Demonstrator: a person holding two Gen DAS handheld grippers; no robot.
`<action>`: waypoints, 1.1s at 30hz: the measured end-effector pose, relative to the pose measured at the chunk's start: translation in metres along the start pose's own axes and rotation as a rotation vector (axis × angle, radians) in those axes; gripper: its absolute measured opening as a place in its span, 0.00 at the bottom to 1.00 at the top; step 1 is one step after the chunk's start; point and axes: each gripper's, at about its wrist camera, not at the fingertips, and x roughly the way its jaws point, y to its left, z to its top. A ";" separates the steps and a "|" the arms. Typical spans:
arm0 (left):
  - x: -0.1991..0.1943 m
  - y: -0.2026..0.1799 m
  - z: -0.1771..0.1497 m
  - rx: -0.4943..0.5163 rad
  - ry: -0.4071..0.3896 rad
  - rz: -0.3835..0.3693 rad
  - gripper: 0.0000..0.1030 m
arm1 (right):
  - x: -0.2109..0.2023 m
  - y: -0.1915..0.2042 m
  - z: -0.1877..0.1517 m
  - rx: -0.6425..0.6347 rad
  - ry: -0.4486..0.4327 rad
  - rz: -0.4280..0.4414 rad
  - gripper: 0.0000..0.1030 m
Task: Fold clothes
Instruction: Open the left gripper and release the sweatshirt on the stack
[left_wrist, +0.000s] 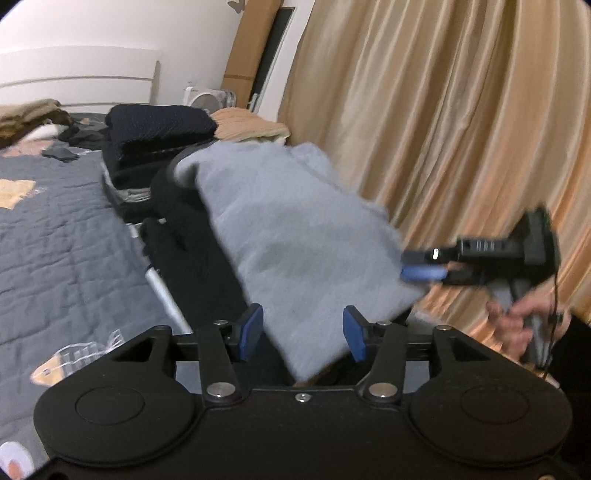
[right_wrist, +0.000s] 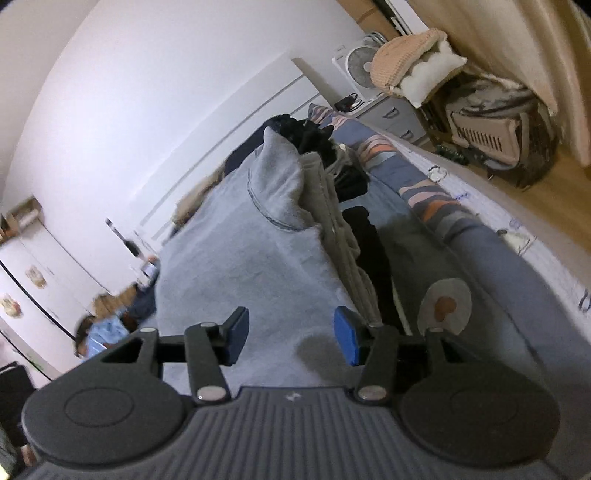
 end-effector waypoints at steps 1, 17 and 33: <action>0.004 0.002 0.007 -0.014 -0.010 -0.034 0.47 | -0.002 0.001 -0.001 -0.001 0.000 0.002 0.49; 0.121 0.088 0.066 -0.402 0.026 -0.460 0.62 | 0.002 0.001 -0.001 -0.029 0.011 -0.001 0.51; 0.199 0.180 0.103 -0.578 0.041 -0.291 0.63 | 0.005 -0.004 0.000 -0.039 0.027 0.029 0.51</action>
